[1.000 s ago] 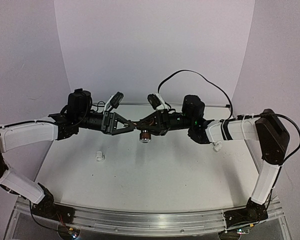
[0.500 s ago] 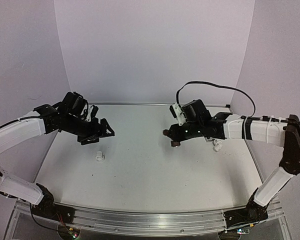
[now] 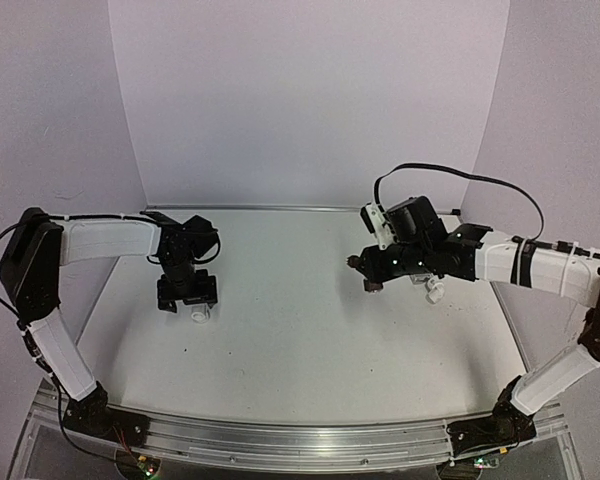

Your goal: Install the water faucets

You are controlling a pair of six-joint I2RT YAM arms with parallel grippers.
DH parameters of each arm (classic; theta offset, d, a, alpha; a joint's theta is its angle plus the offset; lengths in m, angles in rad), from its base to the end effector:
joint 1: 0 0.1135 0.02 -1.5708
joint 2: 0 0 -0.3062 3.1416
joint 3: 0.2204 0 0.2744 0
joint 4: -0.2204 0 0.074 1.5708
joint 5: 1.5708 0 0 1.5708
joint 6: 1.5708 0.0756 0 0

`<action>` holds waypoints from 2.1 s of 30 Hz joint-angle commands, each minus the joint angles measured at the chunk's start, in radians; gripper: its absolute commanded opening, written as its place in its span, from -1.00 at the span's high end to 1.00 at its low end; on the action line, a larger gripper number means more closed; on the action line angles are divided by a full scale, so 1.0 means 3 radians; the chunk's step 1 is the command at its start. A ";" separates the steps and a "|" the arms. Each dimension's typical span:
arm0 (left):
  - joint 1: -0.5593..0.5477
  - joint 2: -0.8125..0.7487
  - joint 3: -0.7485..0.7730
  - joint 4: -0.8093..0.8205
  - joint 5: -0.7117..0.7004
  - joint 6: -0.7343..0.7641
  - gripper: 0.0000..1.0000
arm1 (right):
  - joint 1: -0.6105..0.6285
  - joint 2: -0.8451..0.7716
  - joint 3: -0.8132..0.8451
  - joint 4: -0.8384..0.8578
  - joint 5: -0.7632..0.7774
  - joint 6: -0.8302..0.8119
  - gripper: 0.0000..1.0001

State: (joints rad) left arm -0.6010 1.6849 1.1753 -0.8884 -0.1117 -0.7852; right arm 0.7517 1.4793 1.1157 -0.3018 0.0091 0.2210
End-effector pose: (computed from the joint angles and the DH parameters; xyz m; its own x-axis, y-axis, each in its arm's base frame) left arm 0.2881 -0.1873 0.1925 -0.9607 -0.1931 -0.1992 -0.1881 0.9812 -0.0439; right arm 0.2790 0.2599 0.2869 -0.5886 -0.2501 -0.7688 -0.5623 0.8099 0.1670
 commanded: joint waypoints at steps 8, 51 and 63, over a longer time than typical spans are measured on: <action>0.0014 0.0418 0.0326 0.0124 -0.0059 0.0142 -0.09 | 0.0010 -0.0273 -0.0049 0.0131 -0.0252 0.0044 1.00; 0.0150 -0.1033 0.0518 0.1886 0.4013 0.0750 1.00 | 0.0158 -0.0865 0.0075 0.0812 -0.2431 -0.1577 1.00; 0.0153 -0.1274 0.0338 0.3283 0.4313 -0.0431 1.00 | 0.0620 -0.0558 0.0570 0.1440 -0.1930 -0.2366 1.00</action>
State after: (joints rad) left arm -0.5591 1.2803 1.2928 -0.0438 1.1125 -0.7844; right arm 0.9251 1.2787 1.2254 0.0179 -0.6349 -0.3625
